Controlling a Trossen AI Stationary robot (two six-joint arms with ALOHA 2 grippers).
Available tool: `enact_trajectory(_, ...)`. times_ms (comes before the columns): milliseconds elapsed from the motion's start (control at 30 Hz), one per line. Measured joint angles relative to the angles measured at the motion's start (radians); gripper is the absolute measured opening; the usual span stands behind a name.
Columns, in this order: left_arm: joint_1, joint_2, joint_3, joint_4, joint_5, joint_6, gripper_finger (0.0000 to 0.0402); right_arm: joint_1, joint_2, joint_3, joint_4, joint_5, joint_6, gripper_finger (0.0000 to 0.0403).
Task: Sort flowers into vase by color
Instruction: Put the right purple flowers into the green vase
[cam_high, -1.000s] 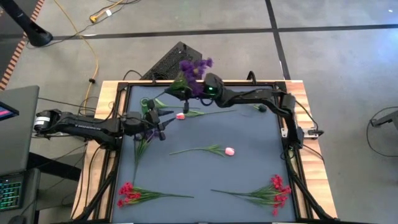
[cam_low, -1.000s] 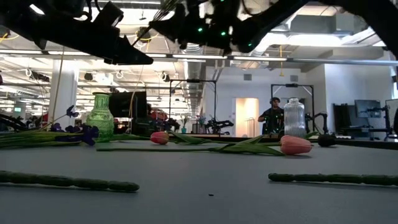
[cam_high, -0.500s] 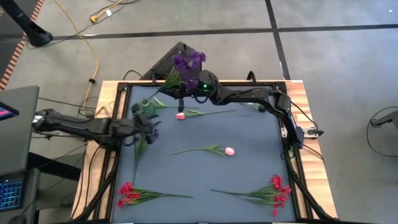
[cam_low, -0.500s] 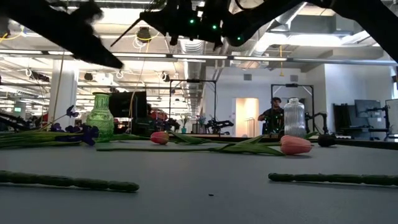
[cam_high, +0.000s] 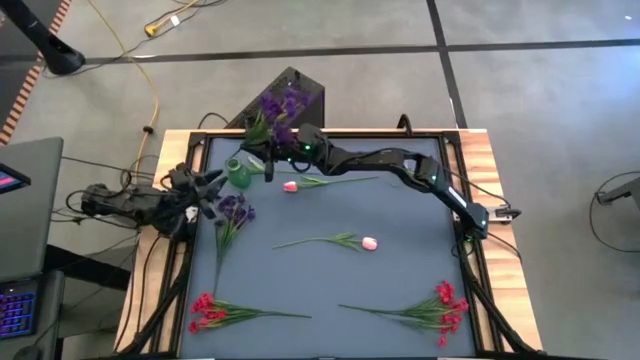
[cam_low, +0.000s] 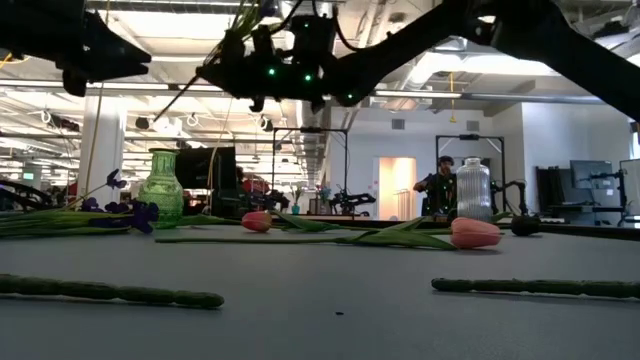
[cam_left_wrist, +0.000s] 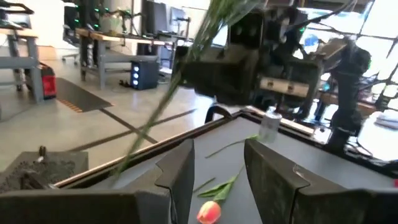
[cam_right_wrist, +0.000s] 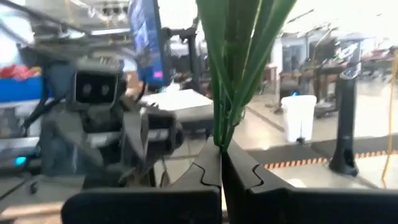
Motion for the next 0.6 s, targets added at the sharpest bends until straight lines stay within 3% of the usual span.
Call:
enact_trajectory(167, 0.0, 0.024, -0.002, -0.005, -0.005, -0.008, 0.0128, -0.007, -0.002, 0.022, -0.095, 0.058, -0.061, 0.0021)
enact_trajectory(600, 0.0, 0.023, -0.002, -0.009, 0.021, -0.009, 0.0128, 0.003, 0.017, 0.019, -0.161, 0.082, -0.123, 0.0021)
